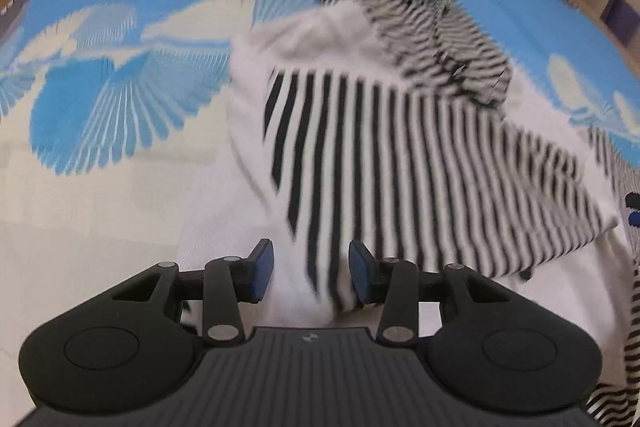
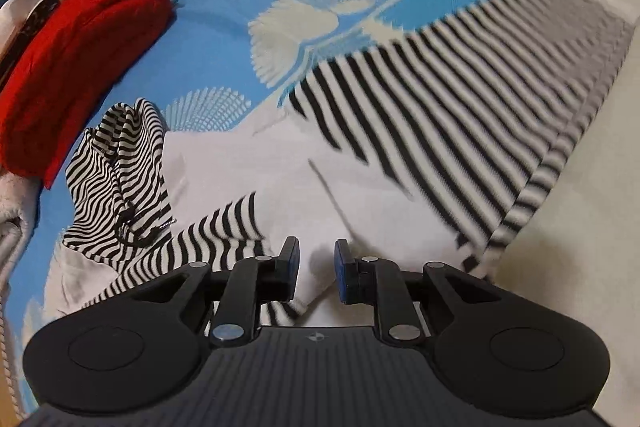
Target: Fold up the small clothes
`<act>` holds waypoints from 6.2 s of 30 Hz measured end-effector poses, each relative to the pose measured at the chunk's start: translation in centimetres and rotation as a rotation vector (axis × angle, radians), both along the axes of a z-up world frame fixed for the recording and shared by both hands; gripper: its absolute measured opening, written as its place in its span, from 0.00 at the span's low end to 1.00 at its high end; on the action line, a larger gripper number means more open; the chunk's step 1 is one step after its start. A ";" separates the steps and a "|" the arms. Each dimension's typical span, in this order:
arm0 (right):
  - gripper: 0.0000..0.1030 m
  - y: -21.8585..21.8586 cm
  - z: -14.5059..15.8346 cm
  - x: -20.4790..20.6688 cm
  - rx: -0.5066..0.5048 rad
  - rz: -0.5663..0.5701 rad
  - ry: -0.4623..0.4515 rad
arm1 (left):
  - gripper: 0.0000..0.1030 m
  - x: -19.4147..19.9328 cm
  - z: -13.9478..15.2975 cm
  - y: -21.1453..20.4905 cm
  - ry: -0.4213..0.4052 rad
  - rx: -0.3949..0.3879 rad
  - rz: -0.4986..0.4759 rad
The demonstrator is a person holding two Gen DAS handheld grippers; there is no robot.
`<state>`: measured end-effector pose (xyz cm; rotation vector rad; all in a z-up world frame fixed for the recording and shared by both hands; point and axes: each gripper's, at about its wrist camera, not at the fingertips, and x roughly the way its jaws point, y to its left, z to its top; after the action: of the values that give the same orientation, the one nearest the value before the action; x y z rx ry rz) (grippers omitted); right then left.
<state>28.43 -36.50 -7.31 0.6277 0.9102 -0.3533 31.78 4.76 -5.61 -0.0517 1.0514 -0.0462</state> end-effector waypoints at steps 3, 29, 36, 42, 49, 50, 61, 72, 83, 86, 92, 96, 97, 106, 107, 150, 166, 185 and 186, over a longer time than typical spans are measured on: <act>0.26 -0.5 0.6 -0.4 -0.053 0.023 -0.015 | 0.48 0.1 0.7 -0.6 -0.026 -0.001 -0.016; 0.27 -24.2 -2.4 -8.2 -0.006 -0.393 -0.039 | 0.49 -0.1 0.6 -2.0 -0.011 -0.068 -0.041; 0.26 -26.3 -5.0 -8.2 0.066 -0.483 -0.069 | 0.49 -0.2 0.7 -1.8 -0.016 -0.067 -0.048; 0.26 -27.1 -5.5 -7.6 0.032 -0.521 -0.118 | 0.49 -0.2 0.7 -1.5 -0.015 -0.066 -0.047; 0.26 -26.6 -5.4 -6.6 -0.040 -0.511 -0.114 | 0.49 -0.2 0.6 -1.0 -0.010 -0.065 -0.045; 0.26 -26.5 -5.4 -6.6 -0.044 -0.512 -0.112 | 0.49 -0.2 0.6 -0.9 -0.010 -0.067 -0.043; 0.20 -25.6 -5.3 -6.2 -0.099 -0.542 -0.098 | 0.49 -0.6 0.8 -0.7 -0.011 -0.076 -0.051; 0.05 -17.3 1.3 -2.6 -0.442 -0.436 -0.206 | 0.49 -0.9 1.6 1.3 -0.022 -0.102 -0.024; 0.10 16.1 7.2 -1.4 -0.161 0.873 -0.399 | 0.49 0.2 3.2 7.3 -0.044 -0.198 0.153; 0.14 18.5 7.2 -2.7 -0.155 0.916 -0.304 | 0.49 0.2 3.4 7.9 -0.045 -0.211 0.168; 0.28 16.2 7.2 -3.0 -0.134 0.721 -0.282 | 0.47 0.2 2.8 6.7 -0.032 -0.230 0.144; 0.31 13.2 3.0 -1.8 -0.136 0.551 -0.134 | 0.47 0.3 2.2 3.2 -0.039 -0.221 0.057; 0.33 12.2 2.0 -1.3 -0.090 0.505 -0.088 | 0.47 0.3 2.1 2.1 -0.045 -0.221 0.026; 0.33 8.5 -4.1 0.4 0.055 0.328 0.110 | 0.71 0.6 -0.6 -7.0 -0.031 -0.152 -0.183; 0.33 8.0 -4.6 0.3 0.088 0.307 0.128 | 0.74 0.6 -1.2 -7.7 -0.018 -0.129 -0.195; 0.32 8.8 -3.6 0.6 0.166 0.243 0.126 | 0.01 -1.4 3.5 6.2 -0.204 -0.197 0.369; 0.31 6.9 -5.0 0.5 0.049 0.191 0.180 | 0.30 0.0 -3.3 3.9 0.113 -0.251 0.287; 0.32 5.9 -1.1 -0.3 -0.049 0.209 0.070 | 0.39 -1.1 2.7 2.5 -0.173 -0.116 0.286; 0.32 5.7 -0.5 -0.5 -0.075 0.211 0.054 | 0.39 -1.0 2.9 1.8 -0.201 -0.095 0.267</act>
<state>27.91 -30.81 -7.81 0.4501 1.0002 -0.2144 30.81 6.60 -2.73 -0.2676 0.8336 0.1386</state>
